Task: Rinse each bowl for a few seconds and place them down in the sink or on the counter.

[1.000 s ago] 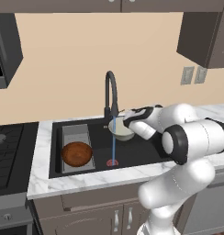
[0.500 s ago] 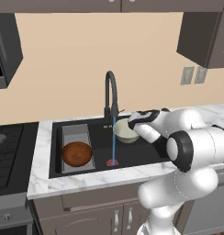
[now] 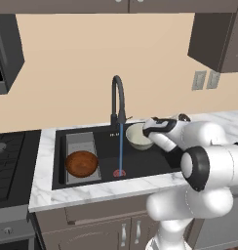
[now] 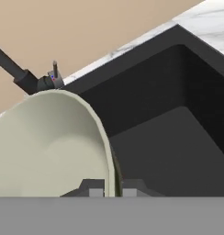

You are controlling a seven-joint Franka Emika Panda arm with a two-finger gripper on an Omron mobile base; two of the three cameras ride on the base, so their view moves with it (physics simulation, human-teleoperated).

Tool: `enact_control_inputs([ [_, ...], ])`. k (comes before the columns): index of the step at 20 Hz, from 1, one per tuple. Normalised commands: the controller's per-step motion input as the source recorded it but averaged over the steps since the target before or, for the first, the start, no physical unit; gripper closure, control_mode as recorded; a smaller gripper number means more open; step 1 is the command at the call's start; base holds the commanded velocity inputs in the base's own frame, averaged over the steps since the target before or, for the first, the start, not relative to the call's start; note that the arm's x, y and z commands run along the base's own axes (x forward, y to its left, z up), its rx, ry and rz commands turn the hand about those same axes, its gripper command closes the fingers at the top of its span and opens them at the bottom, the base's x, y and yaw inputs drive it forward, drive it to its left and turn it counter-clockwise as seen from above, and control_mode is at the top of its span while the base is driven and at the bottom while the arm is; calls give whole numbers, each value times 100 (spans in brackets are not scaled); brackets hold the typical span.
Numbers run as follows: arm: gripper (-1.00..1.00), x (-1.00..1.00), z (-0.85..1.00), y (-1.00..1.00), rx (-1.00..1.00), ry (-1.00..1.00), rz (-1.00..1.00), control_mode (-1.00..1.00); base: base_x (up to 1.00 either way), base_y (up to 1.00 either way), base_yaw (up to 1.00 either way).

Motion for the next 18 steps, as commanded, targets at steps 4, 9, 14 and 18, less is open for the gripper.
enact_control_inputs([
  [4, 100, -5, 26, -24, 0, 0, -2, -100, 0, 0, 0],
  [9, 100, -9, 20, -26, 0, 0, -3, -100, 0, 0, 0],
  [14, 100, -8, 16, -27, 0, 0, -5, -100, 0, 0, 0],
  [18, 100, -8, 17, -31, 2, 2, -7, -100, 0, 0, 0],
])
